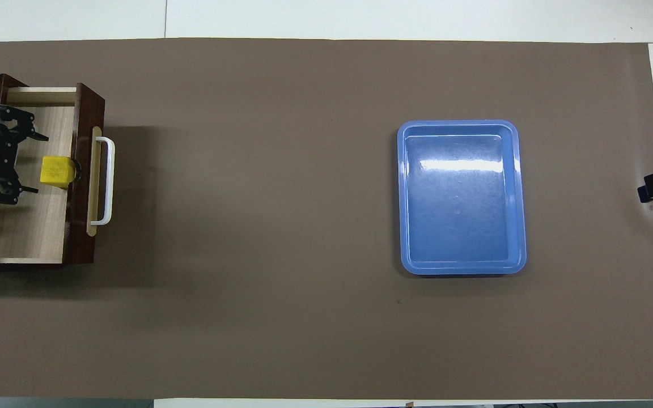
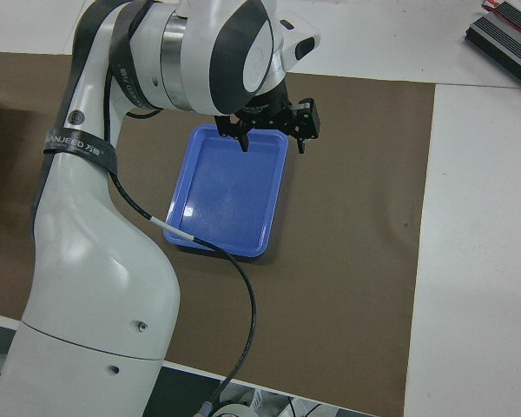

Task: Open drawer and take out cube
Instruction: 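Grasp the yellow cube in the drawer with the left gripper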

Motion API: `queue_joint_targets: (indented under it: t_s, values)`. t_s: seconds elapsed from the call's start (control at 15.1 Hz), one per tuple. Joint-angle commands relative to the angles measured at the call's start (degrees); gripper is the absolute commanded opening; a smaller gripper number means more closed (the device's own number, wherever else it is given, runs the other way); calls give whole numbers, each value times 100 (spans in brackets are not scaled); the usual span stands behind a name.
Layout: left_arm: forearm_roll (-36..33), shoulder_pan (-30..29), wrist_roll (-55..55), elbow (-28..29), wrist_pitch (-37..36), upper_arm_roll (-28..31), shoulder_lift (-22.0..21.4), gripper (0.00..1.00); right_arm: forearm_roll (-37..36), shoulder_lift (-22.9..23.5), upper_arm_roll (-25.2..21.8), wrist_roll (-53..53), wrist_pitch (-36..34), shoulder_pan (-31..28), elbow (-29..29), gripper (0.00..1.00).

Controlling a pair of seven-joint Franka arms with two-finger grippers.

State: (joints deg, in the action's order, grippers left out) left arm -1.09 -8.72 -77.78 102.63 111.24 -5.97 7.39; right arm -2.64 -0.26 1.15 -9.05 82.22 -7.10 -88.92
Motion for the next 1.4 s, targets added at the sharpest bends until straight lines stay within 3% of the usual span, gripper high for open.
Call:
queue_joint_targets:
  t_s: [0.0, 0.86, 1.33]
  values:
    - [-102, -68, -203, 406, 293, -27, -238, 100, -35, -97, 35, 62, -74, -11, -100, 100]
    - [-119, -86, -194, 776, 530, -18, -326, 99, -26, -88, 44, 18, -136, -2, -73, 100]
    - [-119, -156, -185, 872, 592, -10, -352, 89, 9, -88, 44, -44, -136, -11, -82, 100]
